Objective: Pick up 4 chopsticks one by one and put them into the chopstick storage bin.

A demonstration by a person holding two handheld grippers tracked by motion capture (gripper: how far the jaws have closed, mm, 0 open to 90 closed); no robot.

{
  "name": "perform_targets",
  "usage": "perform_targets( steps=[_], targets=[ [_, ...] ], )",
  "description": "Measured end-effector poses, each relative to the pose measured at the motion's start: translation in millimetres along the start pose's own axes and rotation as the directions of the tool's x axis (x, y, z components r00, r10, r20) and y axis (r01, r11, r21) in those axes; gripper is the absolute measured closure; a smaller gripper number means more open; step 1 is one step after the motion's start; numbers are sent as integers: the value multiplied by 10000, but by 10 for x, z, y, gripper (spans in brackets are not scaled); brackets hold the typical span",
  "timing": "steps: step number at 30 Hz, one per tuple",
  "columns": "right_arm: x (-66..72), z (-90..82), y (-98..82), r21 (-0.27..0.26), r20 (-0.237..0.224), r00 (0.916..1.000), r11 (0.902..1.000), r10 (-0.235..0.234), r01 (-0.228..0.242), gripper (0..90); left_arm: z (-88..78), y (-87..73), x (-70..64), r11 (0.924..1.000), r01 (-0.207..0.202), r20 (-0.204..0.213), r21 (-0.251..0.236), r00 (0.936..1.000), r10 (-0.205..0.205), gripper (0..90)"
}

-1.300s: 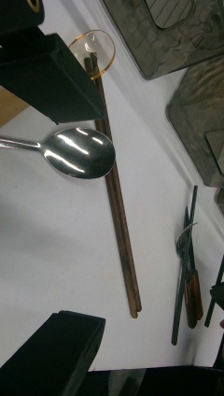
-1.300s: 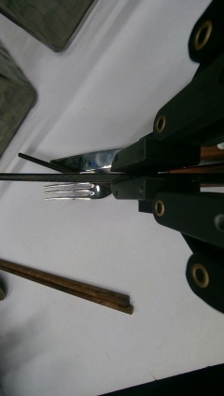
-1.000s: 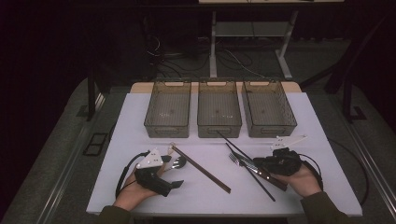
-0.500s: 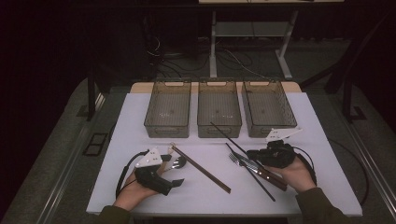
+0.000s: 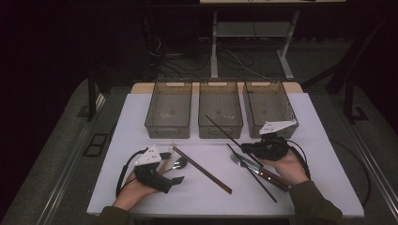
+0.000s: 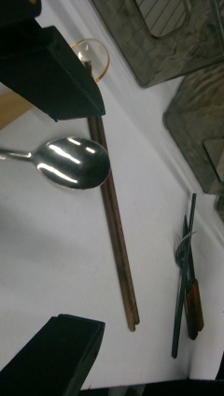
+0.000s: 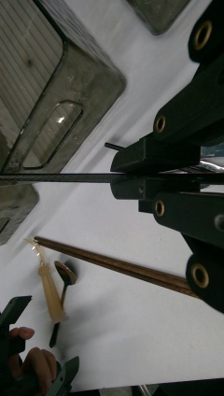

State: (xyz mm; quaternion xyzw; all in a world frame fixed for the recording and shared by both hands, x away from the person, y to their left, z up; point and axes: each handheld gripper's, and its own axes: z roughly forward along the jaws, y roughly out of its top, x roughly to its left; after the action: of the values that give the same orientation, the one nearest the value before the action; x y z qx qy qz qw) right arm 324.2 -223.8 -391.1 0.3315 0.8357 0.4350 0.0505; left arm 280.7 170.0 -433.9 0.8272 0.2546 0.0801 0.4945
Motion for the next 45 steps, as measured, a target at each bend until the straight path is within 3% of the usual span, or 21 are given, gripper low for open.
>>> perform_targets(
  steps=[17, 26, 38, 45],
  targets=[
    [74, 186, 269, -126, 141, 9999, 9999, 46, -45, 850, -17, -14, -25, 9998, -40, 6, 185, 10000, 40, 1],
    [119, 271, 546, -304, 348, 9994, 9995, -38, 48, 850, 4, -7, -41, 9999, -5, 149, 148, 9999, 3, 2],
    [162, 488, 869, -416, 597, 9978, 9988, 300, -275, 850, -6, -2, -56, 9999, -21, 173, 126, 9998, 19, 4],
    [177, 619, 1069, -758, 641, 9964, 9959, 547, -498, 850, -1, 0, -62, 9999, -30, 214, 127, 9998, 27, 5]
  ],
)
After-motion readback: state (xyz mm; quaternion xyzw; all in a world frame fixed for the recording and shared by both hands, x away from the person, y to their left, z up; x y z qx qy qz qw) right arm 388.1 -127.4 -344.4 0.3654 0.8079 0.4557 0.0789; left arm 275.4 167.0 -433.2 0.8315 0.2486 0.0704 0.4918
